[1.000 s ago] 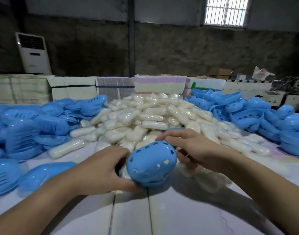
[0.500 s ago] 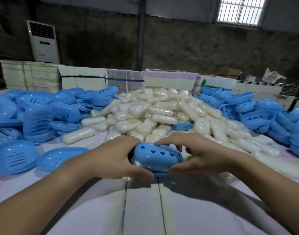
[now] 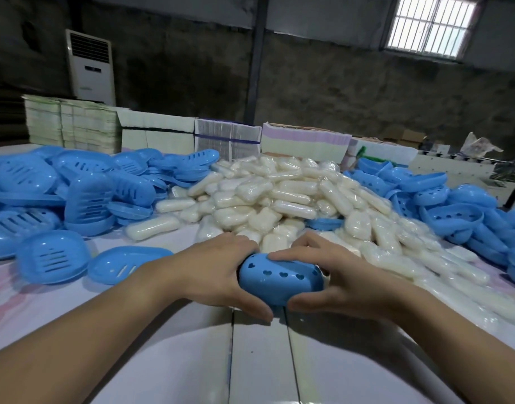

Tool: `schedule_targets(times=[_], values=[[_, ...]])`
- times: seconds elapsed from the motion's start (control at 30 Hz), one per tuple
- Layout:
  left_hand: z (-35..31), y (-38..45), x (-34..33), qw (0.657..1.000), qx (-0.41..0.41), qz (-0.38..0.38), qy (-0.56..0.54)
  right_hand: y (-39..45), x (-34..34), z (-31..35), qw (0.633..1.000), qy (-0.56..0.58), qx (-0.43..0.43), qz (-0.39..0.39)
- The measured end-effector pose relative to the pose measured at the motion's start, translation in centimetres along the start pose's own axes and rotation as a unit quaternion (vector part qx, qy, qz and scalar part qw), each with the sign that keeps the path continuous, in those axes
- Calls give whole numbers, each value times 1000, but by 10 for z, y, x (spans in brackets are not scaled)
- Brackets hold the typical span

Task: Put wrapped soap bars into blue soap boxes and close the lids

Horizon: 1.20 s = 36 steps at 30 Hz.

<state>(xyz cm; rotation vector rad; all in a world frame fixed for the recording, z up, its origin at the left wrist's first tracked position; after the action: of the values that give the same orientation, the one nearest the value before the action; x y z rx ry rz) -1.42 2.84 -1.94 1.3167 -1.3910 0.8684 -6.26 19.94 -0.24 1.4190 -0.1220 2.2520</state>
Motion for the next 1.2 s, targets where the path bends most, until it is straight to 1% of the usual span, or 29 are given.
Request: schedule_targets(times=[0.07, 0.2, 0.23, 0.37, 0.53, 0.67, 0.8, 0.9, 1.03, 1.1, 1.2], values=[[1, 0, 1, 1000, -5, -2, -5, -3, 1, 2, 1000, -11, 14, -8], [1, -1, 5, 1000, -10, 3, -2, -8, 1, 4, 998, -63, 25, 2], [1, -2, 5, 1000, -10, 5, 2, -10, 3, 4, 997, -77, 30, -7], [0, -3, 6, 1000, -5, 14, 19, -15, 15, 10, 990, -97, 64, -81], [-2, -3, 6, 1000, -2, 7, 21, -14, 15, 15, 981, -140, 88, -100], [2, -4, 13, 999, -8, -48, -13, -14, 14, 15, 978, -141, 86, -126], [-3, -3, 14, 993, -66, -96, -10, -12, 15, 11, 984, -113, 72, -121], [-3, -3, 14, 988, -82, -131, -4, -12, 13, 8, 983, -115, 58, -131], [-6, -4, 16, 983, -96, -153, -3, -8, 10, 0, 978, -153, 30, -142], [-8, -6, 17, 981, -104, -165, 1, -8, 11, -1, 975, -156, 36, -151], [-12, -7, 18, 979, -108, -173, 22, -9, 13, -1, 978, -144, 45, -144]])
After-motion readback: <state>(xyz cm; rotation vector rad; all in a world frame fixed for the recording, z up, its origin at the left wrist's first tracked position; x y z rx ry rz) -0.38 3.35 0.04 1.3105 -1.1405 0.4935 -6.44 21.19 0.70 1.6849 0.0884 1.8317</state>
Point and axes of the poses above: each hand's wrist, its own y-axis towards the middle knuckle, its own x-axis out of the back of the hand, z = x × y, the point moved 6 cm from there along y, towards the middle knuckle, and after that the axes turned 6 degrees about y, right-handed, at the moved point
